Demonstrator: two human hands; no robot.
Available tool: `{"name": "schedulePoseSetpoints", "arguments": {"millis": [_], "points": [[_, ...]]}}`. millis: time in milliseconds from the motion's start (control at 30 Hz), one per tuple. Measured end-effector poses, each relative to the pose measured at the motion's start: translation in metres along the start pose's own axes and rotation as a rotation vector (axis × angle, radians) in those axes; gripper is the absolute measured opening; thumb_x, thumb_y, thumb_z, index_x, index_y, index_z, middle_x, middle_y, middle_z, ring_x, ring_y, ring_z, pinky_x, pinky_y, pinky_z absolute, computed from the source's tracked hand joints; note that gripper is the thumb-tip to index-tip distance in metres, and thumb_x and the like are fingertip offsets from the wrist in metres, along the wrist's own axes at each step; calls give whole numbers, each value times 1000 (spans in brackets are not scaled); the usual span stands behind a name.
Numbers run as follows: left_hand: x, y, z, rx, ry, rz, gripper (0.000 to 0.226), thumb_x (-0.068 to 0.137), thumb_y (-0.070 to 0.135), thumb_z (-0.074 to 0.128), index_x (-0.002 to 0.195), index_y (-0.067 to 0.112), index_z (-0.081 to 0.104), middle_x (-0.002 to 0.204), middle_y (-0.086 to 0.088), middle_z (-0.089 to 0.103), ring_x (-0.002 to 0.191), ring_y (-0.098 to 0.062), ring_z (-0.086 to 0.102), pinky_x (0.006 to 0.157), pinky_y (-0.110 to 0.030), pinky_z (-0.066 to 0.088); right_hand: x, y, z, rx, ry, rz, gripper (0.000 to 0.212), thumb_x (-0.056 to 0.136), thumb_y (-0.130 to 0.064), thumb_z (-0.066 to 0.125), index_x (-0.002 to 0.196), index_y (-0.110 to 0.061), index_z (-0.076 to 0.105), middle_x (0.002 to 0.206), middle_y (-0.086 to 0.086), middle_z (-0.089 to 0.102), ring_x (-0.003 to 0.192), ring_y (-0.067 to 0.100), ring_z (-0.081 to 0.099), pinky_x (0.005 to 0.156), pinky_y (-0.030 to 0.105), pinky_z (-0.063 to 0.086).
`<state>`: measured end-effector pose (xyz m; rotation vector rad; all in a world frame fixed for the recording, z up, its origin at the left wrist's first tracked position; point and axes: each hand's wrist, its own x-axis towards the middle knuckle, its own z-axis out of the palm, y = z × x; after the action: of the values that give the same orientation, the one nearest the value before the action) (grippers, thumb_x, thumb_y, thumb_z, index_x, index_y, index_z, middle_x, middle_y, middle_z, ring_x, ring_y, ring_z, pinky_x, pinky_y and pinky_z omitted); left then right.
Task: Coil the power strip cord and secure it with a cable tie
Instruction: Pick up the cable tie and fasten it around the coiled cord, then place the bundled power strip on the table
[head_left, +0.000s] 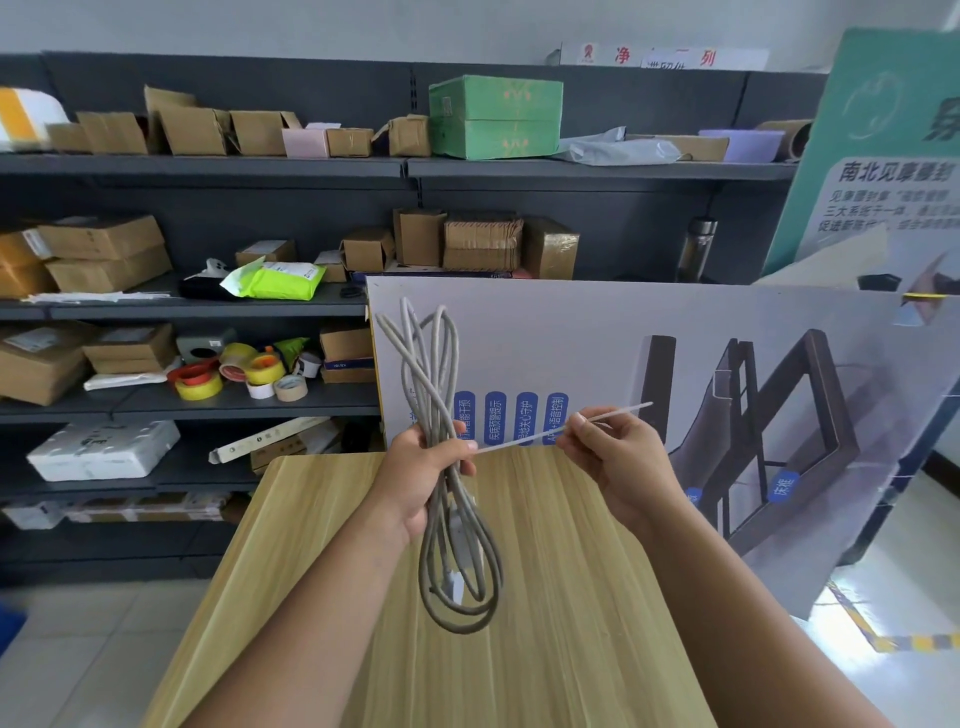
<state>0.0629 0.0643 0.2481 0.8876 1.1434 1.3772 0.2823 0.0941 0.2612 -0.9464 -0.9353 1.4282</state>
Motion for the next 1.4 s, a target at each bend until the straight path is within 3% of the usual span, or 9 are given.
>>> {"name": "schedulePoseSetpoints", "arguments": {"millis": [267, 433, 633, 800, 933, 1033, 1167, 1333, 1400], "points": [[6, -6, 1, -132, 38, -11, 35, 81, 11, 75, 111, 10, 57, 60, -2, 55, 53, -16, 55, 53, -30, 47, -3, 14, 6, 2, -51, -15, 32, 99, -31, 49, 101, -5, 68, 90, 13, 73, 81, 23, 71, 75, 32, 58], [5, -15, 6, -496, 15, -65, 18, 78, 22, 77, 86, 15, 62, 63, 1, 52, 56, -17, 55, 63, -32, 49, -16, 55, 2, -660, -497, -11, 60, 82, -55, 62, 136, -33, 48, 131, -8, 60, 118, 11, 60, 97, 35, 50], [1, -34, 8, -711, 95, 19, 26, 78, 25, 72, 103, 17, 68, 64, 4, 51, 66, -15, 54, 76, -38, 46, -26, 64, 14, -971, -620, -54, 79, 70, -35, 83, 133, -48, 37, 96, -17, 57, 76, -2, 57, 68, 16, 45], [-1, -45, 2, -804, 47, 41, 34, 72, 29, 70, 105, 26, 62, 63, 6, 53, 72, -19, 56, 78, -42, 44, -16, 67, -3, -637, -618, 81, 67, 75, -25, 74, 133, -41, 45, 108, 10, 61, 81, 15, 63, 73, 27, 54], [-1, -50, 1, -871, 19, 64, 56, 71, 25, 62, 126, 25, 53, 64, 6, 51, 68, -17, 54, 75, -40, 41, -16, 86, -15, -189, -535, 238, 51, 91, -51, 51, 134, -24, 54, 122, 15, 62, 96, 26, 66, 79, 46, 56], [2, -53, 1, -905, 20, 77, 67, 70, 23, 56, 137, 22, 50, 64, 6, 51, 70, -17, 55, 75, -40, 40, -16, 112, -20, -31, -283, 463, 69, 84, -70, 40, 125, -20, 63, 111, 9, 69, 91, 24, 67, 80, 43, 52], [7, -55, -5, -914, 6, 79, 70, 71, 18, 52, 140, 25, 48, 73, 4, 57, 77, -19, 57, 80, -42, 39, -19, 133, -24, 231, -190, 710, 73, 80, -65, 61, 127, -9, 62, 116, 20, 60, 96, 42, 61, 90, 55, 50], [6, -62, -16, -907, -20, 24, 74, 69, 6, 47, 140, 26, 52, 84, 3, 63, 81, -18, 58, 85, -38, 45, -17, 135, -27, 685, 226, 600, 80, 66, -36, 78, 137, -12, 48, 128, 26, 58, 112, 42, 63, 79, 40, 54], [3, -68, -15, -946, -40, 14, 74, 69, 3, 42, 138, 26, 53, 80, 3, 60, 79, -17, 57, 80, -37, 48, -15, 138, -25, 675, 259, 613, 76, 70, -37, 77, 137, -15, 46, 126, 22, 60, 120, 41, 59, 101, 46, 43]]}}
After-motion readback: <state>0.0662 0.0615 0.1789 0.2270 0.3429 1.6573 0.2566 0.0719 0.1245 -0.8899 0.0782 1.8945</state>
